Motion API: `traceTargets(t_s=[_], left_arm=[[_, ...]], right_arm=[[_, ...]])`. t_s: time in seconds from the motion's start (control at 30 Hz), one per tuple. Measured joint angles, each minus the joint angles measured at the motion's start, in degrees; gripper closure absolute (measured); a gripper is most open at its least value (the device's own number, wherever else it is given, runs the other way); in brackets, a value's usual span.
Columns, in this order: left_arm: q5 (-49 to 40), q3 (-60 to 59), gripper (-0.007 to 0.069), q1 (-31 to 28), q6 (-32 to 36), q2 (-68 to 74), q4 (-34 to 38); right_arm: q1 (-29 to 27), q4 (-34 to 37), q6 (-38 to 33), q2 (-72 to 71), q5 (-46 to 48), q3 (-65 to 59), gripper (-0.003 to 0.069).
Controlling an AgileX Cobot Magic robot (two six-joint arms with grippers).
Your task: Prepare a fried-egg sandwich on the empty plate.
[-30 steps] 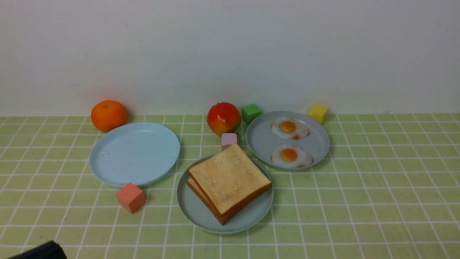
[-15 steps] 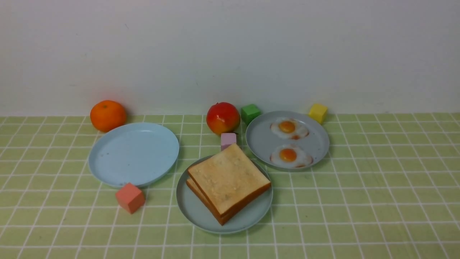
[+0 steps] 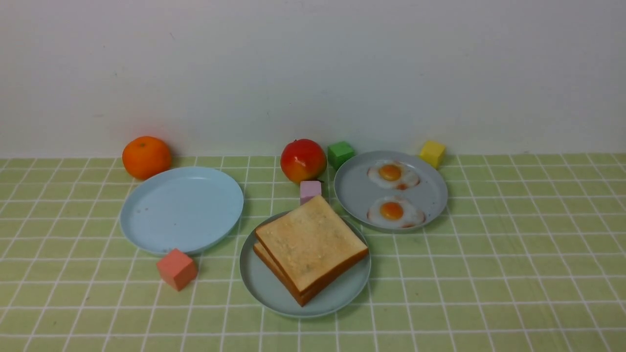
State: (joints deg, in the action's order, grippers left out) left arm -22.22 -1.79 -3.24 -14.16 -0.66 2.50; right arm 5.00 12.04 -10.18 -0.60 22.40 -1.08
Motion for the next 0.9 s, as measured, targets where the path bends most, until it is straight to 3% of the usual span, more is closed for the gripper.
traceTargets(t_s=[0.9], left_arm=[[0.00, 0.00, 0.0634, 0.00, 0.00, 0.00, -2.11]], right_arm=[[0.00, 0.00, 0.00, -0.04, 0.00, 0.00, 0.0600]])
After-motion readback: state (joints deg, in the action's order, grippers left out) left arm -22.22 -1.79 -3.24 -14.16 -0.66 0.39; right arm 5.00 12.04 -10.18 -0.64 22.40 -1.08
